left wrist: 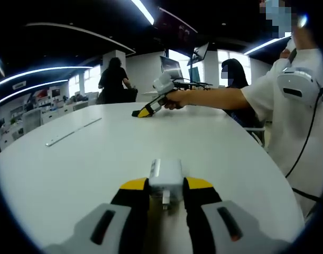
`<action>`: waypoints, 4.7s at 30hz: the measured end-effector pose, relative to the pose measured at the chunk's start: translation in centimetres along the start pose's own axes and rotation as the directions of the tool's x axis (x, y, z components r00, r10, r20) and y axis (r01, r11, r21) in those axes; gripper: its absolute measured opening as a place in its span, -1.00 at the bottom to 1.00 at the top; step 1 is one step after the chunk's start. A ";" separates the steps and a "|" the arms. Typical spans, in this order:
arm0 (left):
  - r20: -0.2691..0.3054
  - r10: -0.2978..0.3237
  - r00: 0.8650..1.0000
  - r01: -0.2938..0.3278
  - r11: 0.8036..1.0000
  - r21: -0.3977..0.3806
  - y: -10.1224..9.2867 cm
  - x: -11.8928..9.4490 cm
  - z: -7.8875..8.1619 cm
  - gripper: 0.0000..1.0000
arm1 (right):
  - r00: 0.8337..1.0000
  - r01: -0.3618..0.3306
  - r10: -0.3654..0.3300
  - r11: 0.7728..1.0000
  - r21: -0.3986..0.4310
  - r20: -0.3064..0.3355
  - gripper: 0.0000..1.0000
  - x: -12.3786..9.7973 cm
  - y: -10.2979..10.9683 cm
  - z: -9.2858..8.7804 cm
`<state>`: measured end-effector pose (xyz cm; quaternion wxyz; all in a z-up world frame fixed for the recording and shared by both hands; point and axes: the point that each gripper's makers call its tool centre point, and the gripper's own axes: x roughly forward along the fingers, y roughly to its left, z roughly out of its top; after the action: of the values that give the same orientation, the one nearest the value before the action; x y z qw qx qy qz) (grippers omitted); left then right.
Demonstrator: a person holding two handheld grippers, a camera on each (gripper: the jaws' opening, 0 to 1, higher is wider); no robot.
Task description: Plug the desk Type‑C cable into the charger adapter.
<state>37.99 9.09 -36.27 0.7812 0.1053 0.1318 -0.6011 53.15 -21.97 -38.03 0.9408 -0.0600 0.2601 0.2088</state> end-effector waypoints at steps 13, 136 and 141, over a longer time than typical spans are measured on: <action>-0.006 0.000 1.000 0.000 1.000 0.000 -0.1 0.2 -0.2 -0.50 | 1.000 0.006 -0.006 1.000 0.000 0.003 -0.80 -0.8 0.4 -0.5; -0.051 0.000 0.999 0.001 1.000 0.007 -0.2 0.4 -1.0 -0.49 | 0.988 -0.154 0.157 0.973 -0.172 0.004 -0.86 -11.9 7.4 -5.2; -0.051 0.001 0.999 -0.001 1.000 0.008 -0.2 0.5 -1.0 -0.49 | 0.977 -0.214 0.214 0.950 -0.227 -0.026 -0.86 -12.1 7.9 -5.3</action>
<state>37.78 8.95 -37.38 0.7775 0.1239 0.1495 -0.5982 37.96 -20.37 -36.44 0.8993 -0.1396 0.2399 0.3380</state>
